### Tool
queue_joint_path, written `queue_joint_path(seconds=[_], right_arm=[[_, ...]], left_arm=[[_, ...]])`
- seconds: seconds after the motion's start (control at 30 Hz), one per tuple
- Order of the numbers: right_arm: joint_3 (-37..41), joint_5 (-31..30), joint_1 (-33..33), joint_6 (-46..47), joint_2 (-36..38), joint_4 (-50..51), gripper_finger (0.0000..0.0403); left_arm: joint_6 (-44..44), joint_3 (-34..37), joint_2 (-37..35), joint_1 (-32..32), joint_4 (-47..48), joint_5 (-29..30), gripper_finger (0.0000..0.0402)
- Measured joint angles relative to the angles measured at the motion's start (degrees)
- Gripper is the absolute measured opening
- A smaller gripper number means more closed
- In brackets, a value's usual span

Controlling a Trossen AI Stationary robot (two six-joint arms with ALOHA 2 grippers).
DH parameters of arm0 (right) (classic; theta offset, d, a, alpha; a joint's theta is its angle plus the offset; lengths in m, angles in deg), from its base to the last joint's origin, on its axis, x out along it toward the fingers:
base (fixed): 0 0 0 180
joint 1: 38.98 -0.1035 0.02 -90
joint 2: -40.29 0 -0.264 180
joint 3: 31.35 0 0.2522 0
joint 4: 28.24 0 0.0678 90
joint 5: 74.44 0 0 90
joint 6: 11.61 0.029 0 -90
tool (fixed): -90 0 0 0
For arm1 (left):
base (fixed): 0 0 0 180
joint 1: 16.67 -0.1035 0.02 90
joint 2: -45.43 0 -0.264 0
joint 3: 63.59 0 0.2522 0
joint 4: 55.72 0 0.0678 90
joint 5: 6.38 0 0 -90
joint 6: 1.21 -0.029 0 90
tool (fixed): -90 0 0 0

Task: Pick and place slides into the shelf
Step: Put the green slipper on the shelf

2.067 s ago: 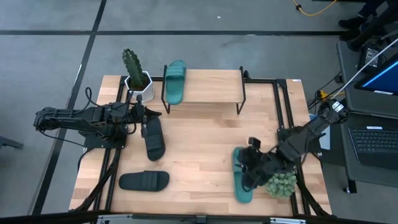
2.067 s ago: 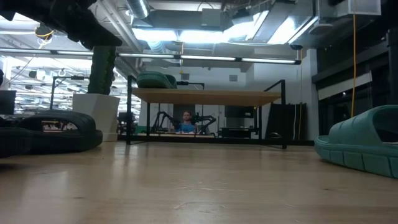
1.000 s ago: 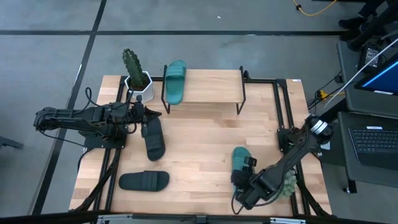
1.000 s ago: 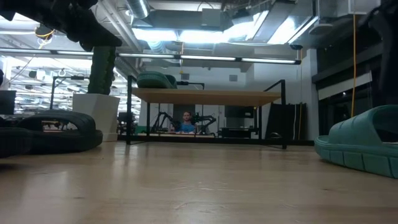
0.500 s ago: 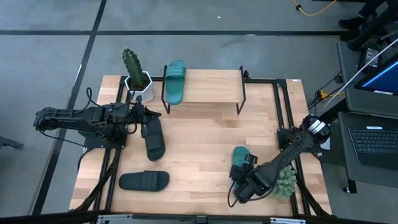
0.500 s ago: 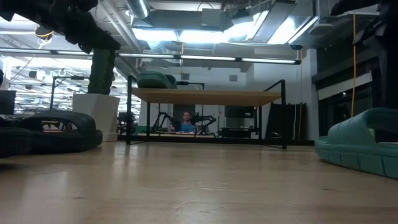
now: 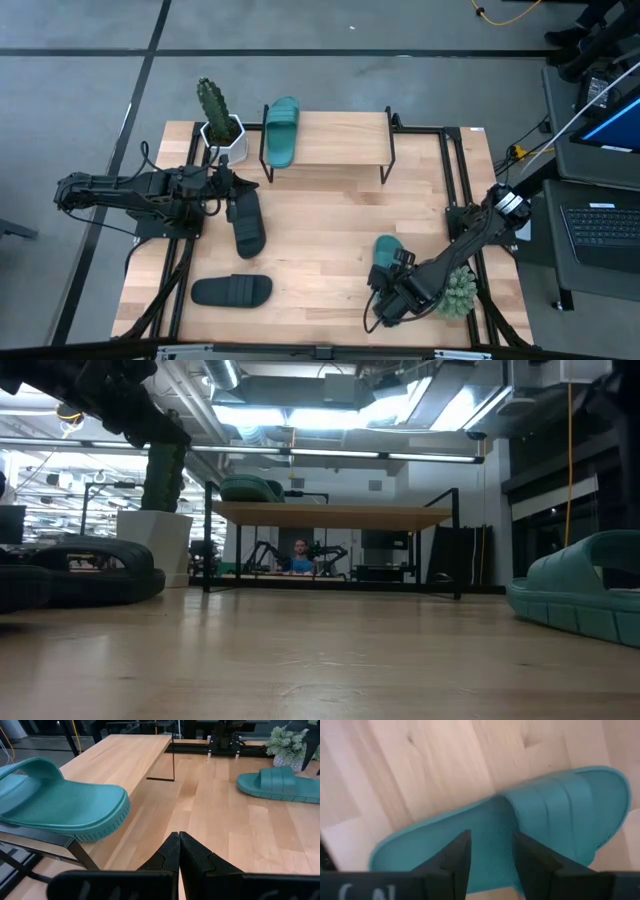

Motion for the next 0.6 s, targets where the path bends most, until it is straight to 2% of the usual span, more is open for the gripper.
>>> queue_joint_path(seconds=[0.13, 0.6], right_arm=[[-1.22, -1.49, 0.00, -0.13, 0.07, 3.03, 0.0141], [1.73, -2.47, 0.00, 0.13, 0.07, 2.83, 0.0141]], left_arm=[[0.02, 0.00, 0.00, 0.00, 0.00, -0.01, 0.0000], [-0.02, 0.00, -0.02, 0.00, 0.01, -0.01, 0.0000]])
